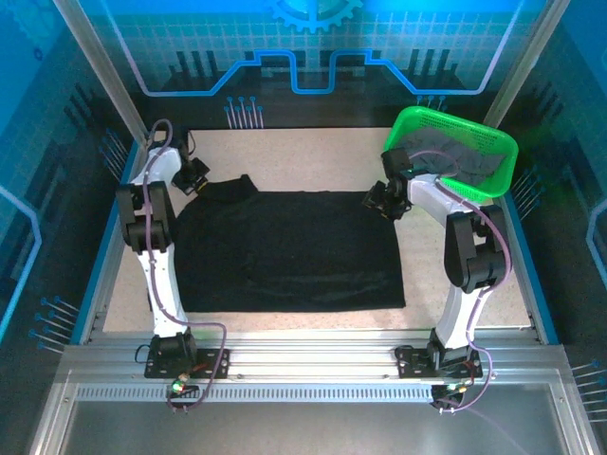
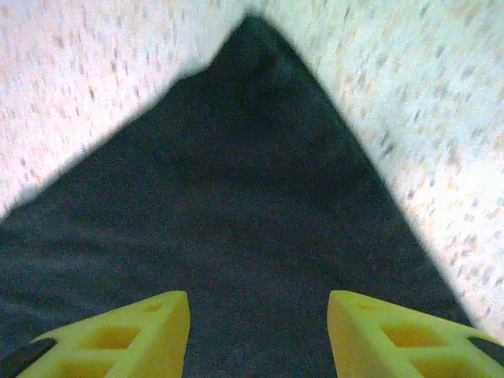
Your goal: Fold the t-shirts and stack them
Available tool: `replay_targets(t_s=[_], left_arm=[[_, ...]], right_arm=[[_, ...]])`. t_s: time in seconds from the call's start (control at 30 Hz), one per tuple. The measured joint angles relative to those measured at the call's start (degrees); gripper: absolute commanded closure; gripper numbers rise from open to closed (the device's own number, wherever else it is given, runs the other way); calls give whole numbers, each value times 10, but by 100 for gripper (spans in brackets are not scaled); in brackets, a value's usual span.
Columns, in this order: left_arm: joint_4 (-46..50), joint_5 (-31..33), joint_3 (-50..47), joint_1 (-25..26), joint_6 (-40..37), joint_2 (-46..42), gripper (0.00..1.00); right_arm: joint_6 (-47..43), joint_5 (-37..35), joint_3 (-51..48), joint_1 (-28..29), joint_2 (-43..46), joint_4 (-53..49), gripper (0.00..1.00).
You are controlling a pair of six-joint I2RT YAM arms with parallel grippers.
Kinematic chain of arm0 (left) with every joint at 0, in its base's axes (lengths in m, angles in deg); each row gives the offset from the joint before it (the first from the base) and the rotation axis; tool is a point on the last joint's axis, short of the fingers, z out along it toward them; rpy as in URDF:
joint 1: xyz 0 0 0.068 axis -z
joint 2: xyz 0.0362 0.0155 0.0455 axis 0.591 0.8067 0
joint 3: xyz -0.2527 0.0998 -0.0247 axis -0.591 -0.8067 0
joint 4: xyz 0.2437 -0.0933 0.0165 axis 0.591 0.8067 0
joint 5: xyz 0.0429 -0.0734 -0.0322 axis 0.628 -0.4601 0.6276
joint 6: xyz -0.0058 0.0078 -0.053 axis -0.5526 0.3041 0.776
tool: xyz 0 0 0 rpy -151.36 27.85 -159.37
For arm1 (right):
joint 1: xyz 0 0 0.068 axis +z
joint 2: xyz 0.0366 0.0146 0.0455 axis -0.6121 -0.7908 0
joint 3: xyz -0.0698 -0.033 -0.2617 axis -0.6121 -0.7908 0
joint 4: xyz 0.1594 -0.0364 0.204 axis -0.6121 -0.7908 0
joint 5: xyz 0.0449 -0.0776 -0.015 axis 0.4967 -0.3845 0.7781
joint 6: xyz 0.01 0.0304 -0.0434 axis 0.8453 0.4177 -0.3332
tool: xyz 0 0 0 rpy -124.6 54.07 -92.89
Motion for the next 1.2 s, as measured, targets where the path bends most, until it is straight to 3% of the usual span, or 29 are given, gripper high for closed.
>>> replay_targets(t_s=[0.3,0.67,0.97,1.2], left_arm=[[-38,-30,0,20,15,-76,100],[-69,-92,-63,22,16,-132,100],[-76,-110,-110,28,16,-152,100],[-76,-111,-110,29,16,-168,100]], right_arm=[[-17,-70,163,-10,-131,-17,51],[-79,-87,226,-10,-204,-67,53],[-96,-86,266,-9,-232,-115,63],[-118,-92,291,-9,-247,-141,57]])
